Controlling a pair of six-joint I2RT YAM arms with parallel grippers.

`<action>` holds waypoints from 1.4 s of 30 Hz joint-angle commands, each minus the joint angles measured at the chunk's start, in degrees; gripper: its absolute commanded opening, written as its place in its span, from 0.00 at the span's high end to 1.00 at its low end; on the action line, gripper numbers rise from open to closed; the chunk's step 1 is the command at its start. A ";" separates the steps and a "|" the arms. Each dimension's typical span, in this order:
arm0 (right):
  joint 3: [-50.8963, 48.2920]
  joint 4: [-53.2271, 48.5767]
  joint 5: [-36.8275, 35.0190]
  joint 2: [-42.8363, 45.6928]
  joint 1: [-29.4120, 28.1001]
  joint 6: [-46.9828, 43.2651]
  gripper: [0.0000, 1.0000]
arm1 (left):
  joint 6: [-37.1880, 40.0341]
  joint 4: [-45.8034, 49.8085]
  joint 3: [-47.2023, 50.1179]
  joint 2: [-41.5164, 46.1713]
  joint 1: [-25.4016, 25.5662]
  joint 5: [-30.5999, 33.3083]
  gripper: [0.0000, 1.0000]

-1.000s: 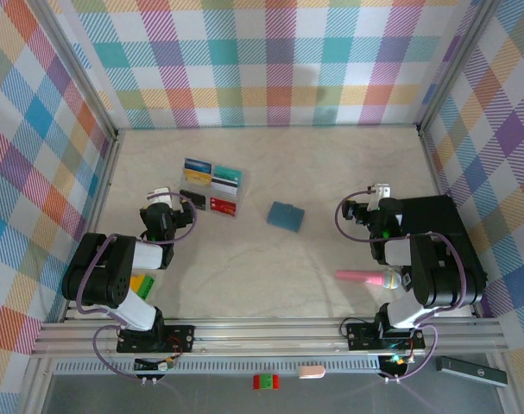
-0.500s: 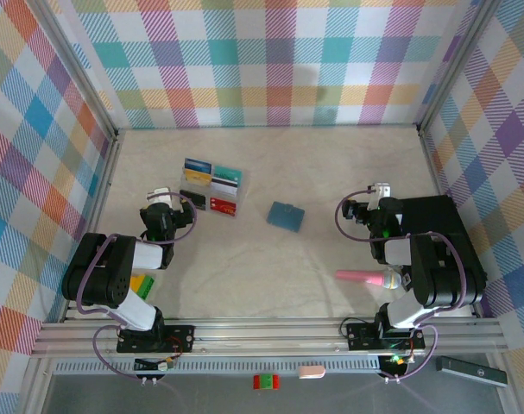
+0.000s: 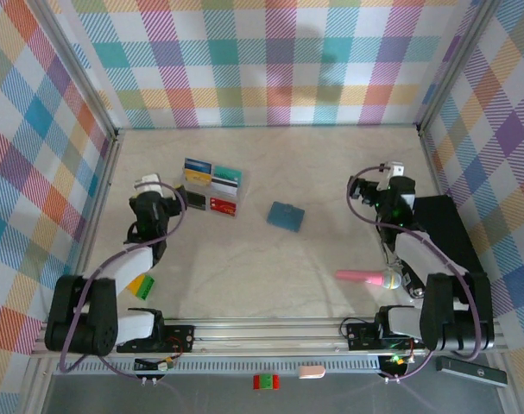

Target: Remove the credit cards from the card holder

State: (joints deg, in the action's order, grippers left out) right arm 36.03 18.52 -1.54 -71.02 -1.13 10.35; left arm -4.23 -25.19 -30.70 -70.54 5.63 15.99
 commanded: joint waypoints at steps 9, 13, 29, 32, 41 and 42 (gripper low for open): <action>15.08 -30.37 20.60 -4.97 -3.76 17.28 0.01 | -21.42 39.36 -22.31 1.16 2.68 -17.57 0.00; 18.78 -32.70 20.86 -12.16 -8.98 15.67 0.03 | -25.41 37.82 -22.00 1.28 5.27 -23.04 0.00; 44.09 -43.32 17.47 -42.64 -23.26 12.15 0.29 | -31.64 33.80 -21.02 -3.62 20.15 -22.72 0.00; 46.87 -45.11 17.83 -45.75 -24.37 11.38 0.32 | -32.81 33.06 -20.59 -4.68 20.98 -22.69 0.00; 41.32 -47.05 22.41 -43.43 -28.15 9.44 0.44 | -36.35 32.79 -18.51 -6.01 22.75 -23.24 0.03; 39.34 -46.16 23.58 -41.97 -28.59 9.37 0.45 | -36.82 32.63 -17.98 -6.01 22.97 -23.43 0.03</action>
State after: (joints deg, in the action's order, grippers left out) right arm 79.29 -25.98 18.00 -116.81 -28.25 21.15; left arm -38.83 8.40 -50.04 -76.36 27.62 -6.87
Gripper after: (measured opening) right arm 0.554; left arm 0.970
